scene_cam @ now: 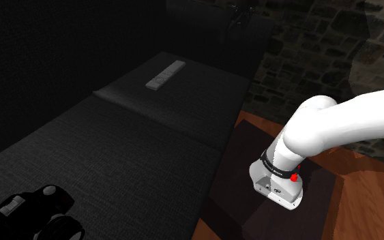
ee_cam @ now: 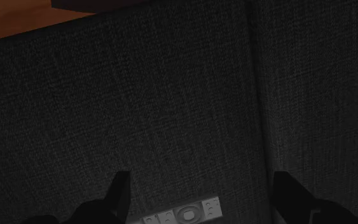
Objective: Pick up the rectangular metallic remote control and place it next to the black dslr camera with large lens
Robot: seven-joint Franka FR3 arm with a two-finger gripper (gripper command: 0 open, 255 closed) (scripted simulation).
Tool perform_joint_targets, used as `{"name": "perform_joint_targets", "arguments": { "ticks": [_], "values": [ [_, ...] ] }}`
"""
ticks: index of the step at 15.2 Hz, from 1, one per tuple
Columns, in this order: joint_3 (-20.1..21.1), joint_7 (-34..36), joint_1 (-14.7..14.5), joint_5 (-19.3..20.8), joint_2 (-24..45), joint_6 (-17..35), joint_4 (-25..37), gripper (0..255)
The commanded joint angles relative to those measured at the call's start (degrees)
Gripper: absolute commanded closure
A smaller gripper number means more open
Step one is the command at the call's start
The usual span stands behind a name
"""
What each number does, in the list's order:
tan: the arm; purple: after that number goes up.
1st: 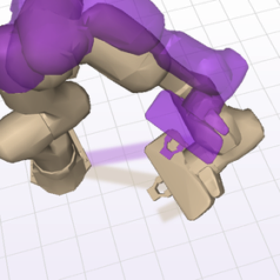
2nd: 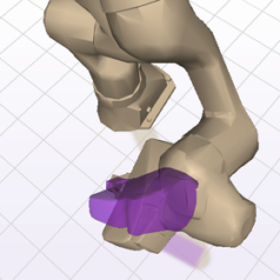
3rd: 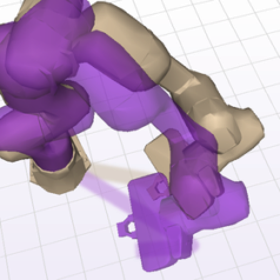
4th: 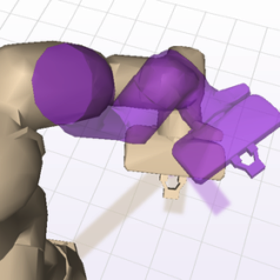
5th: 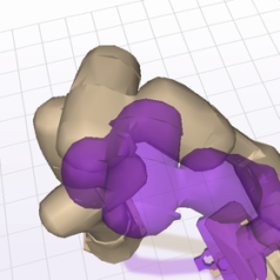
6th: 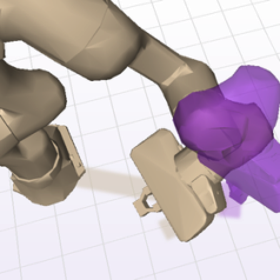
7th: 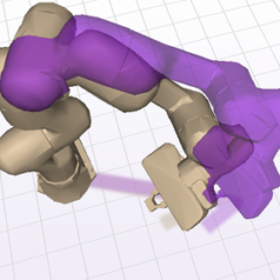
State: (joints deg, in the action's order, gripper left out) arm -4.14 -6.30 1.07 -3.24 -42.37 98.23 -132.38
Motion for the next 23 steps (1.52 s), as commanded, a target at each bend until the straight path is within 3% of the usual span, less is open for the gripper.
{"name": "perform_joint_targets", "arguments": {
  "ticks": [1, 13, 23],
  "values": [
    [0.0, 0.0, 0.0, 0.0, 0.0, 0.0, 0.0, 0],
    [10.4, 27.7, 4.3, -0.2, 24.4, 13.9, 7.8, 0],
    [12.5, 49.9, 6.0, 5.1, 47.7, 17.8, 23.5, 0]
  ]
}}
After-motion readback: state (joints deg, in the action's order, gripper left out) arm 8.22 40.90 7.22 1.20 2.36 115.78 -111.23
